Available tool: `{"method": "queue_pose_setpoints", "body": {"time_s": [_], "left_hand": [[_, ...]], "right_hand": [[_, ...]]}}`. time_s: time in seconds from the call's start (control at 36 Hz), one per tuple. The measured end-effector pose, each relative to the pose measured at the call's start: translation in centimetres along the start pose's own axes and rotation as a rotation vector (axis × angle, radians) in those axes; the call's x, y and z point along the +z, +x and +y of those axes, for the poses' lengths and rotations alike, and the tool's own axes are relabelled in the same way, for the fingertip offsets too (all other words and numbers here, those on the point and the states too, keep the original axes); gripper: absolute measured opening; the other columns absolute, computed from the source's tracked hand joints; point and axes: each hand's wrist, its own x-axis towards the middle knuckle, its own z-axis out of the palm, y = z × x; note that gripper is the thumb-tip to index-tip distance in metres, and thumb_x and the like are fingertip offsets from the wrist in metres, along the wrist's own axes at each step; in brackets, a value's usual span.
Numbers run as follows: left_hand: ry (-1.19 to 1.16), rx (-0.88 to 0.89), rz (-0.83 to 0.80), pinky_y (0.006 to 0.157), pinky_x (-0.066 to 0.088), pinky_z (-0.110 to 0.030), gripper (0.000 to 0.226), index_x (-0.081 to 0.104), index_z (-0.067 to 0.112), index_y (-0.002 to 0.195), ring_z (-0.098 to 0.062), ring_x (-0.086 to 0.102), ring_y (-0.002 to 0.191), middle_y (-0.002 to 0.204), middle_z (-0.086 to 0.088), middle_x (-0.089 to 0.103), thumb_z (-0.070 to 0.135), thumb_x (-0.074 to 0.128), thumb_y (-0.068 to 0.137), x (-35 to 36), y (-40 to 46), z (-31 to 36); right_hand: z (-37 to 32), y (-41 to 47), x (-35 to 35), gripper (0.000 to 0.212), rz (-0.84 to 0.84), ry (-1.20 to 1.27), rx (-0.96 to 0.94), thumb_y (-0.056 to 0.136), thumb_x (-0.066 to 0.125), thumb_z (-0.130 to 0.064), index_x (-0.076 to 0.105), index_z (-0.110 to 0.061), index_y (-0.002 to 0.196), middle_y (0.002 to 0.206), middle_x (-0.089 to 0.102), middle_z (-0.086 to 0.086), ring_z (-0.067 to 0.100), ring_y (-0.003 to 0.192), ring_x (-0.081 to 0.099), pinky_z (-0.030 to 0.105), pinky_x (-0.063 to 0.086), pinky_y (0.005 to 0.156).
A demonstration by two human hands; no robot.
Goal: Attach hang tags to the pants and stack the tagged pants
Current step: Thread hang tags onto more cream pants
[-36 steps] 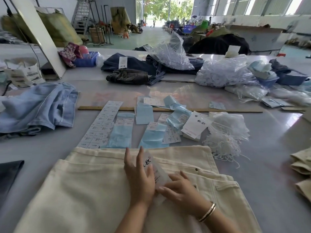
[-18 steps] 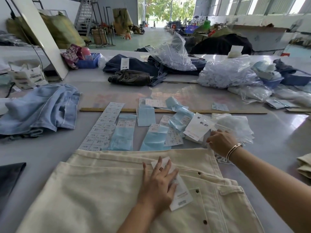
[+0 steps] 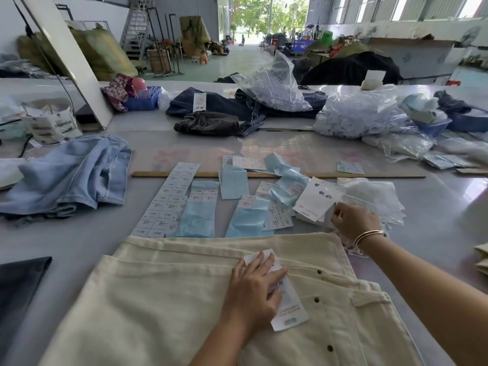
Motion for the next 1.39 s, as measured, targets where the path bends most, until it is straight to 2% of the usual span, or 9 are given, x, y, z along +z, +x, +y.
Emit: {"method": "queue_pose_setpoints", "body": {"time_s": [0.17,0.31,0.39,0.53,0.61,0.78,0.97,1.14,1.39], "left_hand": [[0.004,-0.008,-0.005,0.112,-0.013,-0.025,0.048,0.042,0.045,0.139,0.002,0.004,0.145,0.157,0.019,0.019,0.044,0.043,0.091,0.1,0.0,-0.1],[0.013,-0.013,-0.014,0.111,-0.013,-0.024,0.049,0.041,0.047,0.139,0.004,0.003,0.144,0.157,0.020,0.018,0.044,0.042,0.090,0.1,0.1,-0.1],[0.011,-0.014,-0.013,0.111,-0.014,-0.024,0.049,0.041,0.047,0.139,0.004,0.003,0.145,0.157,0.020,0.018,0.044,0.042,0.090,0.1,0.1,-0.1],[0.007,-0.019,-0.021,0.112,-0.010,-0.026,0.048,0.041,0.046,0.139,0.004,0.004,0.144,0.157,0.021,0.018,0.044,0.044,0.091,0.1,0.1,-0.1],[0.001,-0.021,-0.022,0.112,-0.010,-0.026,0.048,0.041,0.046,0.139,0.004,0.004,0.144,0.157,0.021,0.019,0.044,0.044,0.091,0.1,0.2,-0.1],[0.007,-0.022,-0.024,0.113,-0.009,-0.027,0.048,0.040,0.046,0.140,0.004,0.004,0.145,0.157,0.020,0.019,0.044,0.042,0.091,0.1,0.1,-0.1],[0.000,-0.024,-0.016,0.114,-0.008,-0.028,0.049,0.041,0.047,0.139,0.004,0.006,0.144,0.156,0.021,0.021,0.044,0.042,0.090,0.2,0.1,-0.2],[-0.020,-0.027,-0.005,0.114,-0.008,-0.027,0.048,0.043,0.047,0.138,0.005,0.007,0.144,0.155,0.022,0.022,0.044,0.044,0.090,0.2,0.0,-0.1],[-0.021,-0.025,-0.004,0.112,-0.008,-0.025,0.047,0.043,0.047,0.137,0.005,0.008,0.143,0.155,0.022,0.023,0.043,0.046,0.091,0.0,0.1,-0.1]], "right_hand": [[-0.6,2.3,-2.4,0.012,0.070,0.589,0.312,0.092,0.053,-0.021,0.064,-0.016,0.092,0.095,0.072,0.012,0.031,0.088,0.061,0.040,0.042,0.084],[0.1,3.2,-3.7,0.020,0.048,0.895,0.334,0.096,0.048,-0.013,0.055,0.001,0.108,0.066,0.058,0.007,0.014,0.053,0.057,0.028,0.042,0.057],[0.6,3.4,-4.1,0.026,-0.093,0.474,0.077,0.093,0.051,-0.011,0.053,-0.005,0.119,0.072,0.056,0.003,0.019,0.063,0.055,0.028,0.042,0.059],[0.8,2.8,-5.1,0.037,-0.233,-0.642,-0.414,0.091,0.040,-0.015,0.050,-0.028,0.124,0.124,0.056,-0.009,0.016,0.123,0.045,0.044,0.016,0.109],[0.7,2.8,-5.2,0.034,-0.205,-0.918,-0.471,0.098,0.030,-0.017,0.058,-0.023,0.116,0.121,0.058,-0.008,0.020,0.132,0.032,0.048,-0.002,0.113],[-0.4,3.0,-5.9,0.030,-0.299,-1.100,-0.411,0.096,0.038,-0.021,0.067,-0.026,0.101,0.109,0.064,-0.012,0.016,0.113,0.050,0.039,0.014,0.111],[0.5,3.9,-6.0,0.046,-0.295,-0.545,-0.042,0.073,0.065,-0.065,0.064,-0.020,0.082,0.080,0.061,-0.005,0.014,0.076,0.059,0.027,0.044,0.073],[1.7,4.2,-5.9,0.027,-0.402,0.636,0.581,0.092,0.054,-0.033,0.049,-0.012,0.076,0.064,0.045,0.004,0.014,0.048,0.032,0.017,0.025,0.038],[2.8,3.8,-7.1,0.022,-0.499,0.388,0.505,0.085,0.054,-0.005,0.059,-0.004,0.063,0.045,0.035,0.002,0.012,0.032,0.027,0.014,0.020,0.036]]}}
